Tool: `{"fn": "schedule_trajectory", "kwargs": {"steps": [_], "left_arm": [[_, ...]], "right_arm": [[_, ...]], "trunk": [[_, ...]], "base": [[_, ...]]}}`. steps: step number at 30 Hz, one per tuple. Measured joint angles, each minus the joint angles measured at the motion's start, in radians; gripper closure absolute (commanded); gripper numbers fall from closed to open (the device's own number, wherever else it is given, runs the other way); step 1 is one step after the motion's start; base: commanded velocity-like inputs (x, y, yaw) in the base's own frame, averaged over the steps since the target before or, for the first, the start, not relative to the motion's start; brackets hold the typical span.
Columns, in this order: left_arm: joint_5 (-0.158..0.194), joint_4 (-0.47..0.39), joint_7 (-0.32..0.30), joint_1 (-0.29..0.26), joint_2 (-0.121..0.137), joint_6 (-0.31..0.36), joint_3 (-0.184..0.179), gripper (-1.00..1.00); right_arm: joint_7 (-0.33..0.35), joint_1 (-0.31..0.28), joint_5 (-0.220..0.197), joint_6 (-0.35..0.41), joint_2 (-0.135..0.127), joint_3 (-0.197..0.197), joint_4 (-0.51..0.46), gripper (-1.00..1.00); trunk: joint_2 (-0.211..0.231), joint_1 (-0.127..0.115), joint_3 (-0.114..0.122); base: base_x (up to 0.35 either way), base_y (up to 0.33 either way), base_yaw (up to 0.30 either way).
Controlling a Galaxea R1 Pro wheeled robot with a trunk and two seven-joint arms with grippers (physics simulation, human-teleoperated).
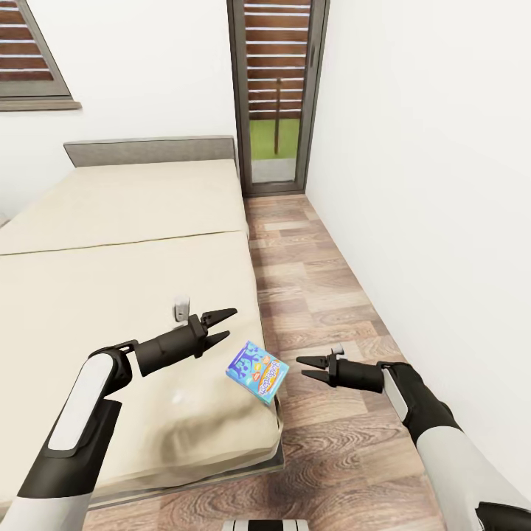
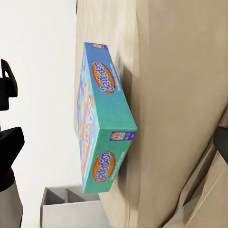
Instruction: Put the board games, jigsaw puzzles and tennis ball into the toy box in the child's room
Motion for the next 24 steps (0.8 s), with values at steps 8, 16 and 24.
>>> {"fn": "schedule_trajectory", "kwargs": {"steps": [8,16,24], "left_arm": [[-0.001,0.001,0.0,0.0,0.0,-0.001,0.0,-1.0],[-0.001,0.003,0.0,0.0,0.0,-0.001,0.0,-1.0],[-0.002,0.004,0.0,0.0,0.0,-0.001,-0.001,-1.0]], "right_arm": [[-0.002,-0.006,0.0,-0.001,0.0,0.0,0.001,-1.0],[-0.002,-0.009,0.001,-0.001,0.0,-0.001,0.002,-1.0],[-0.004,-0.009,0.001,-0.001,0.0,-0.001,0.002,-1.0]], "trunk": [[0.0,0.0,0.0],[0.0,0.0,0.0],[0.0,0.0,0.0]], "base": [[0.0,0.0,0.039],[0.0,0.0,0.145],[0.0,0.0,0.068]]}}
